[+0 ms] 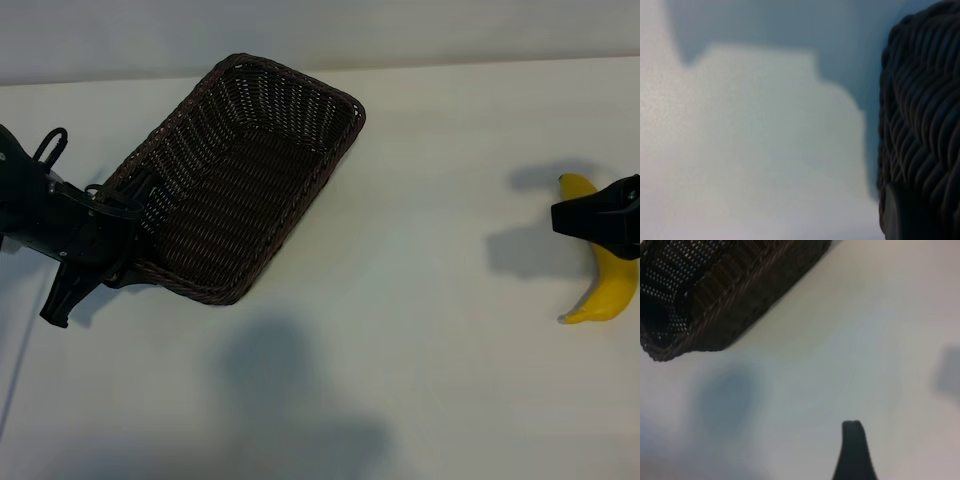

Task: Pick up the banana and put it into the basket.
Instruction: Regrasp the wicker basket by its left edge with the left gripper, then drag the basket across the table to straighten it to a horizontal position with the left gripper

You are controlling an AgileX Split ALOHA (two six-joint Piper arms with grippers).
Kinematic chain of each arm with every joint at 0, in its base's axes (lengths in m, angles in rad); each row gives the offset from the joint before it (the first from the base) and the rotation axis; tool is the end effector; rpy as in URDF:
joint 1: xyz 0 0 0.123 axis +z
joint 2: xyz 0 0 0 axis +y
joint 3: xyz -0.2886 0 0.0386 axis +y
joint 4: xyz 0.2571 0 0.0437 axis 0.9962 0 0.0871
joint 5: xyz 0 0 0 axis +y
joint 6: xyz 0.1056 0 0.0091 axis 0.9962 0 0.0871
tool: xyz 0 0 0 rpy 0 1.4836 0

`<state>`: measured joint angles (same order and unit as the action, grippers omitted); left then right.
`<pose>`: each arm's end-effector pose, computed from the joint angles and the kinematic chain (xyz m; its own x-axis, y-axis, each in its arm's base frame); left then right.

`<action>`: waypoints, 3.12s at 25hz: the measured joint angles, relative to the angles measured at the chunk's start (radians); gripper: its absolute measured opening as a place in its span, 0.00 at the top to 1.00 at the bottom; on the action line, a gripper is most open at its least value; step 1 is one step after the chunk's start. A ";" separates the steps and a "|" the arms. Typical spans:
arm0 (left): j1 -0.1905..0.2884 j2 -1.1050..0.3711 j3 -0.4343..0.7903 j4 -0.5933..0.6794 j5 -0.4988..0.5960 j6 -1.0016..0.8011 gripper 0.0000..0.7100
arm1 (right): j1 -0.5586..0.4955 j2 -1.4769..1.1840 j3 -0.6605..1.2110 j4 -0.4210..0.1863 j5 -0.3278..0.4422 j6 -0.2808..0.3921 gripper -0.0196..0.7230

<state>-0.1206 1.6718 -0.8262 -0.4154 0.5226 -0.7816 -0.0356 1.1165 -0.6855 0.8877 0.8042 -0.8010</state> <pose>0.2992 -0.0578 0.1445 -0.5529 -0.8322 0.0415 -0.7818 0.5008 -0.3716 0.2147 0.0517 0.2614 -0.7647 -0.0516 -0.6423 -0.3813 0.8398 0.3866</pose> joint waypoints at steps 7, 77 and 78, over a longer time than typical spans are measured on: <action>0.000 0.001 -0.081 0.006 0.062 0.064 0.78 | 0.000 0.000 0.000 0.000 0.001 0.000 0.28; -0.021 0.407 -0.621 -0.086 0.521 0.976 0.78 | 0.000 0.000 0.000 0.000 0.001 0.000 0.28; -0.021 0.407 -0.621 -0.086 0.521 0.976 0.78 | 0.000 0.000 0.000 0.000 0.001 0.000 0.28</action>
<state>-0.1413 2.0789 -1.4469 -0.5014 1.0434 0.1949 -0.0356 1.1165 -0.6855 0.8877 0.8053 -0.8007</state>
